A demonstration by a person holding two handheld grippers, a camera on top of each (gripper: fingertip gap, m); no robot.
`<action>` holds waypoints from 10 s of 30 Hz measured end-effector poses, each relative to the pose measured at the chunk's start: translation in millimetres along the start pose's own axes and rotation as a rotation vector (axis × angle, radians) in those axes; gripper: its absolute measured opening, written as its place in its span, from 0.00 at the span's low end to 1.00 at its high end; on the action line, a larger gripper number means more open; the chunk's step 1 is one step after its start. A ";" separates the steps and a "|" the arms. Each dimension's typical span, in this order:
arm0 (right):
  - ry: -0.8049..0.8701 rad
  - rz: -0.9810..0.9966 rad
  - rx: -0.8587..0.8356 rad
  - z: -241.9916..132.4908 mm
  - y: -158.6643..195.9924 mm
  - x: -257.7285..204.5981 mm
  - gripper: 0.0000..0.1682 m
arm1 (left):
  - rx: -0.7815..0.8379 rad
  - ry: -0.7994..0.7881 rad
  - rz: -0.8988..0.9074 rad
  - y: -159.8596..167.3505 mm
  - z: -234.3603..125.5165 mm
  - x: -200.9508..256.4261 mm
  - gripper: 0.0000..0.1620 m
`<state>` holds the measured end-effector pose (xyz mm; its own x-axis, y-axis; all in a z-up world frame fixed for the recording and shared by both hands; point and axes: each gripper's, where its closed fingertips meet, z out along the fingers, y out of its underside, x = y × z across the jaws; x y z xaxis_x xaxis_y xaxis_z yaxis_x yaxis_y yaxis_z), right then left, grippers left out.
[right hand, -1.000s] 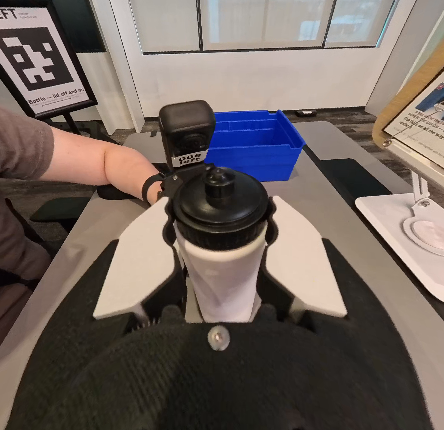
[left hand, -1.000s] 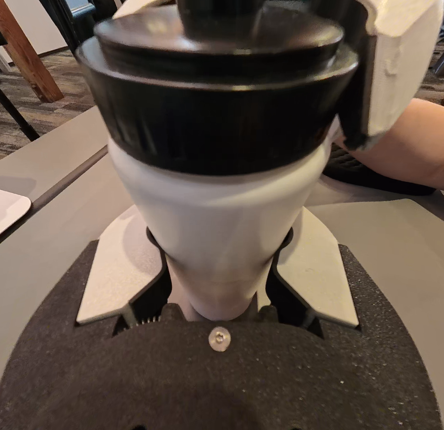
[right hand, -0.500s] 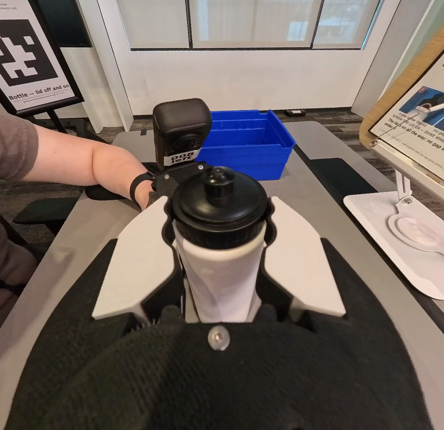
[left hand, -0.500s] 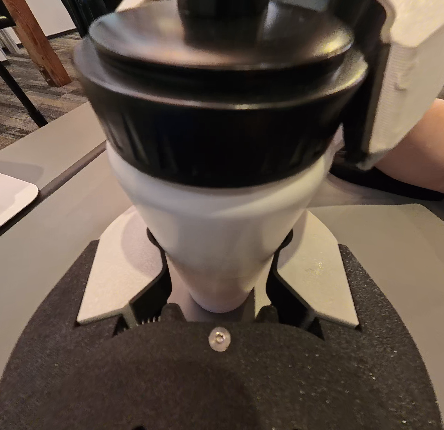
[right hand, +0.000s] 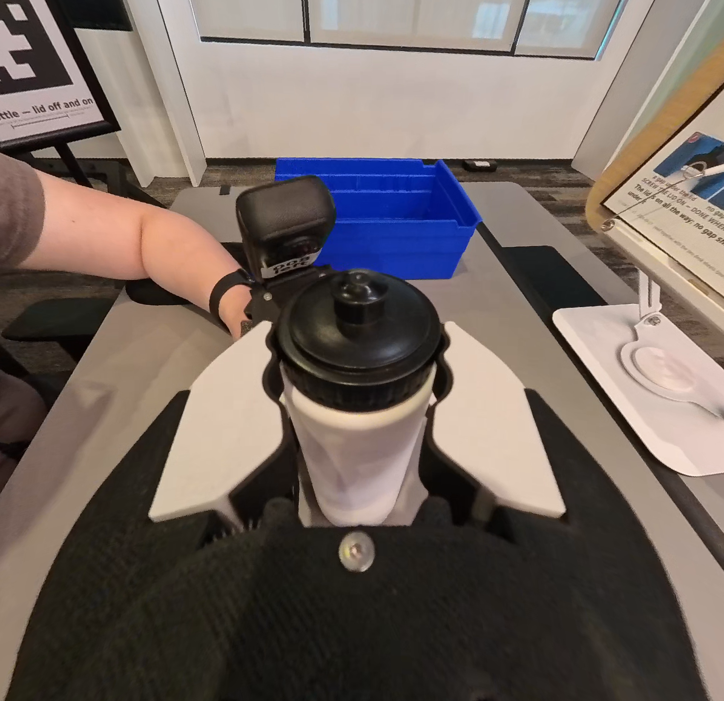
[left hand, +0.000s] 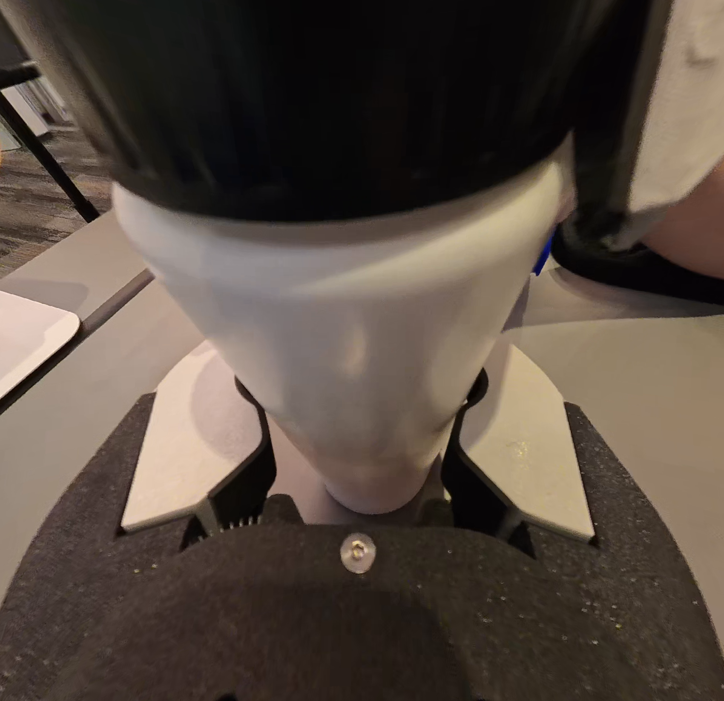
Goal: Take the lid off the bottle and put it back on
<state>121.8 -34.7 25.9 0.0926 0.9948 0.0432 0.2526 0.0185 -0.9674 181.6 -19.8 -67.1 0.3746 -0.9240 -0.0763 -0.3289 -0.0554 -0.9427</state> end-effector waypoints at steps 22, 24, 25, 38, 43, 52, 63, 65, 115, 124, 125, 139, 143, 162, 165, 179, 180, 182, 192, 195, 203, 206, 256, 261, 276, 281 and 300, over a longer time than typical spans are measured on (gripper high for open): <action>0.006 0.042 0.024 4.2 -3.0 0.5 0.47 | -0.054 -0.006 -0.058 3.1 0.1 1.3 0.62; -0.005 0.033 0.032 3.3 -2.7 -0.1 0.47 | -0.059 -0.012 -0.037 3.4 0.2 0.4 0.62; -0.014 0.039 0.040 3.2 -2.7 -0.1 0.47 | -0.054 -0.019 -0.021 2.8 -0.3 -0.6 0.63; -0.034 0.040 -0.025 -6.7 2.1 1.8 0.47 | 0.103 0.014 -0.020 -33.3 -17.1 0.9 0.57; -0.013 0.015 -0.035 -13.2 -2.0 2.1 0.44 | 0.092 0.019 -0.019 -32.9 -16.7 2.2 0.57; -0.031 0.032 -0.045 -15.3 -0.8 0.9 0.44 | 0.103 0.070 -0.095 -35.6 -19.1 5.8 0.55; -0.035 0.034 -0.049 -14.9 -2.3 -1.2 0.45 | 0.061 0.059 -0.089 -33.2 -18.9 8.0 0.54; -0.025 0.040 -0.048 -13.1 -3.3 -0.8 0.45 | 0.053 0.050 -0.089 -32.7 -19.0 7.4 0.54; 0.108 -0.059 -0.091 -11.8 -5.1 5.7 0.45 | -0.052 -0.020 -0.104 -28.2 -20.7 0.8 0.52; 0.025 -0.023 0.020 -8.7 -9.2 3.6 0.45 | 0.082 -0.033 -0.074 -33.7 -11.8 -2.6 0.70; 0.003 -0.008 0.035 -7.5 -9.8 1.6 0.45 | 0.073 -0.022 -0.062 -30.7 -9.0 -0.5 0.69; -0.017 -0.041 0.014 -7.5 -7.7 -3.7 0.45 | 0.061 0.015 -0.039 -26.3 -9.9 5.2 0.63; -0.009 -0.036 -0.003 -6.4 -7.0 -5.3 0.45 | 0.044 0.012 -0.041 -24.3 -11.5 5.7 0.63; 0.062 -0.031 0.007 -2.7 -8.7 1.6 0.44 | -0.019 -0.056 -0.082 -19.7 -12.7 -4.7 0.62; 0.071 -0.048 0.010 -2.8 -8.9 3.4 0.44 | -0.025 -0.060 -0.082 -19.3 -12.9 -6.7 0.62; 0.108 -0.097 0.020 8.4 -5.2 3.6 0.48 | -0.034 -0.083 -0.057 -19.3 -12.1 -6.3 0.61; 0.107 -0.092 0.027 8.7 -5.5 4.0 0.48 | -0.033 -0.081 -0.060 -19.2 -12.1 -6.5 0.61; 0.103 -0.070 0.031 9.2 -5.1 5.0 0.48 | -0.035 -0.078 -0.067 -18.9 -12.1 -6.9 0.61; 0.117 -0.039 0.031 11.0 -4.9 5.2 0.47 | -0.043 -0.076 -0.086 -17.3 -13.9 -6.3 0.61; 0.123 -0.042 0.030 11.0 -5.1 5.3 0.47 | -0.046 -0.078 -0.085 -17.2 -14.0 -6.3 0.61; 0.148 -0.056 0.024 11.5 -5.5 6.6 0.47 | -0.062 -0.089 -0.092 -16.4 -14.3 -7.7 0.61; 0.152 -0.058 0.026 11.6 -5.6 7.1 0.47 | -0.062 -0.093 -0.093 -16.4 -14.3 -8.1 0.61; 0.186 -0.060 0.034 7.9 -10.7 11.1 0.47 | -0.033 -0.099 -0.074 -17.5 -12.1 -11.0 0.58; 0.137 -0.064 0.035 4.6 -10.3 7.9 0.47 | -0.016 -0.086 -0.044 -19.3 -10.6 -9.0 0.59; -0.013 -0.034 0.060 -0.8 -12.3 -5.8 0.47 | 0.025 -0.046 0.025 -26.2 -10.4 3.9 0.63; 0.049 -0.093 0.008 1.3 -11.9 -6.2 0.47 | -0.011 -0.070 0.016 -23.2 -9.6 1.9 0.61; 0.119 -0.082 -0.066 3.6 3.8 8.9 0.55 | -0.023 -0.114 -0.062 -19.3 -15.9 -16.6 0.60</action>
<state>120.1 -25.4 21.7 0.1816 0.9713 0.1539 0.3261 0.0882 -0.9412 168.0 -9.4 -42.5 0.4903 -0.8698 -0.0558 -0.3212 -0.1208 -0.9393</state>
